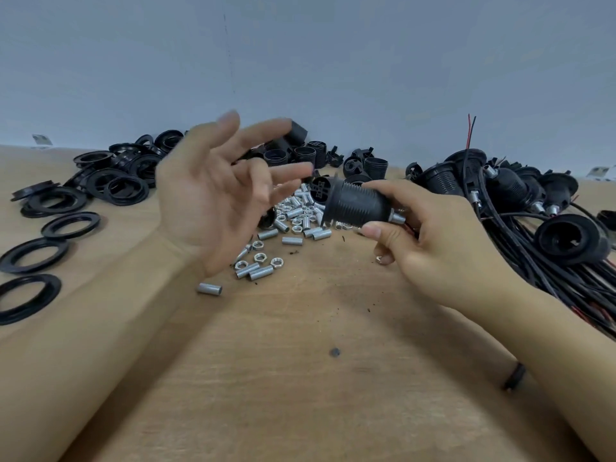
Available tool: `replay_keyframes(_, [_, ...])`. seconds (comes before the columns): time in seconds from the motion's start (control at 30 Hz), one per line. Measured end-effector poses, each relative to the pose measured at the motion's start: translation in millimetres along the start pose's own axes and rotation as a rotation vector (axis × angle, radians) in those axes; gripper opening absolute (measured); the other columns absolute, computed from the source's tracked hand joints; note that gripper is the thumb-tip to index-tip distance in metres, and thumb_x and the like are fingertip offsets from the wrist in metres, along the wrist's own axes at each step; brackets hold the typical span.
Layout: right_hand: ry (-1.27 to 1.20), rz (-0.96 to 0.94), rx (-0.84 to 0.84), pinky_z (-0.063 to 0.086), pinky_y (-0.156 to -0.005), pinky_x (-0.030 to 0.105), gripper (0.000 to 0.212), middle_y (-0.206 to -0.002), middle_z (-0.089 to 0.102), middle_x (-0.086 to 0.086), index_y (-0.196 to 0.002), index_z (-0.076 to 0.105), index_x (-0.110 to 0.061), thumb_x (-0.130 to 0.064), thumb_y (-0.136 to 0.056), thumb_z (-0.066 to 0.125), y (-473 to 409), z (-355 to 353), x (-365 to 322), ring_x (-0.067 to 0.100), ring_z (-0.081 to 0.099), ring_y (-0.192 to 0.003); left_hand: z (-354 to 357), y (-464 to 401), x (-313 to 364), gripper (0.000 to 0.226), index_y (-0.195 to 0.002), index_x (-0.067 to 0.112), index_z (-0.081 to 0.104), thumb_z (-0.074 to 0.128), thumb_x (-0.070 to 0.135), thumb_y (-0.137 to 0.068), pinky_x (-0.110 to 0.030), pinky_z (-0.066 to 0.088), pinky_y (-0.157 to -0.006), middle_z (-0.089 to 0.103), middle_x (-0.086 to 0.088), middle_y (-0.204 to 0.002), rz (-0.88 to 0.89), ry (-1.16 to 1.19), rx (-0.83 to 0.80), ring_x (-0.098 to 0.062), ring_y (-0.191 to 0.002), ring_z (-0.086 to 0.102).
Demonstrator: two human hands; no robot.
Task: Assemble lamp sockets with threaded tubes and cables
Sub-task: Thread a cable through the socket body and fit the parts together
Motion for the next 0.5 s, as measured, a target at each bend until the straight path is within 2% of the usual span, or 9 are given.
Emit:
replay_keyframes(0.03, [-0.005,0.001,-0.007,0.058,-0.067,0.043,0.035,-0.086,0.068,-0.011,-0.124,0.058,-0.03,-0.021,-0.091,0.066,-0.2,0.7,0.6,0.012,0.068,-0.061,-4.2,-0.1,0.0,0.043,-0.111,0.008,0.07,0.045,0.037,-0.091,-0.046,0.048,-0.102,0.062,-0.002,-0.056,-0.009,0.011,0.029,-0.028,-0.097,0.069])
replay_keyframes(0.1, [0.001,0.003,-0.026,0.058,-0.067,0.043,0.037,-0.088,0.068,-0.01,-0.126,0.056,-0.032,-0.021,-0.091,0.065,0.3,2.9,1.6,0.016,0.068,-0.064,-3.3,0.4,-6.7,0.042,-0.11,0.01,0.07,0.047,0.037,-0.089,-0.042,0.049,-0.099,0.074,-0.007,-0.084,-0.046,-0.092,0.025,-0.025,-0.101,0.068])
replay_keyframes(0.17, [0.014,0.002,-0.041,0.058,-0.069,0.044,0.038,-0.09,0.067,-0.011,-0.126,0.056,-0.033,-0.021,-0.091,0.065,0.7,4.9,1.8,0.018,0.068,-0.066,3.0,1.9,-15.3,0.047,-0.119,0.016,0.067,0.052,0.041,-0.082,-0.043,0.045,-0.105,0.073,-0.005,-0.115,-0.068,-0.255,-0.014,-0.019,-0.115,0.065])
replay_keyframes(0.23, [0.02,0.008,-0.042,0.057,-0.071,0.044,0.038,-0.089,0.067,-0.011,-0.126,0.057,-0.033,-0.021,-0.091,0.066,0.1,5.6,3.5,0.018,0.067,-0.067,10.9,3.6,-22.8,0.062,-0.128,0.024,0.062,0.059,0.051,-0.072,-0.046,0.039,-0.11,0.07,0.003,-0.124,-0.113,-0.357,-0.058,-0.011,-0.122,0.06])
replay_keyframes(0.3, [0.026,0.022,-0.035,0.058,-0.071,0.043,0.037,-0.088,0.067,-0.012,-0.126,0.057,-0.032,-0.021,-0.091,0.066,-0.6,3.9,6.0,0.015,0.068,-0.067,15.2,3.5,-21.6,0.065,-0.13,0.022,0.06,0.056,0.053,-0.072,-0.049,0.033,-0.11,0.073,0.002,-0.116,-0.115,-0.321,-0.108,-0.013,-0.125,0.059])
replay_keyframes(0.33, [0.033,0.022,-0.031,0.058,-0.071,0.042,0.037,-0.087,0.067,-0.013,-0.126,0.057,-0.031,-0.021,-0.091,0.065,-0.7,2.4,6.3,0.014,0.068,-0.067,15.7,3.4,-14.9,0.057,-0.125,0.018,0.063,0.054,0.048,-0.079,-0.05,0.033,-0.108,0.077,-0.002,-0.1,-0.075,-0.242,-0.118,-0.019,-0.123,0.061])
replay_keyframes(0.4, [0.046,0.016,-0.025,0.057,-0.071,0.041,0.037,-0.087,0.067,-0.015,-0.126,0.057,-0.03,-0.022,-0.091,0.065,-0.6,1.1,5.5,0.013,0.068,-0.067,8.1,3.1,-0.4,0.049,-0.109,0.01,0.072,0.045,0.045,-0.088,-0.049,0.039,-0.103,0.07,-0.005,-0.062,-0.003,-0.068,-0.07,-0.03,-0.11,0.068])
replay_keyframes(0.43, [0.045,0.013,-0.027,0.057,-0.071,0.042,0.037,-0.086,0.067,-0.014,-0.126,0.057,-0.03,-0.021,-0.091,0.065,-0.6,1.7,4.8,0.014,0.067,-0.066,3.1,2.3,3.2,0.05,-0.101,0.01,0.075,0.042,0.046,-0.09,-0.047,0.043,-0.1,0.066,-0.004,-0.057,0.01,-0.031,-0.039,-0.03,-0.103,0.07])
replay_keyframes(0.5, [0.029,0.018,-0.042,0.058,-0.069,0.043,0.037,-0.086,0.067,-0.011,-0.126,0.057,-0.03,-0.02,-0.092,0.064,-0.2,4.0,3.8,0.014,0.068,-0.065,-0.1,0.8,1.7,0.047,-0.093,0.012,0.077,0.043,0.045,-0.089,-0.039,0.048,-0.089,0.067,-0.005,-0.062,0.008,-0.067,-0.016,-0.025,-0.092,0.07])
Point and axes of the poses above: each hand's wrist, its own y-axis away from the middle knuckle, its own z-axis out of the palm, x = y × z, the point moved 7 cm from there along -y, towards the middle knuckle
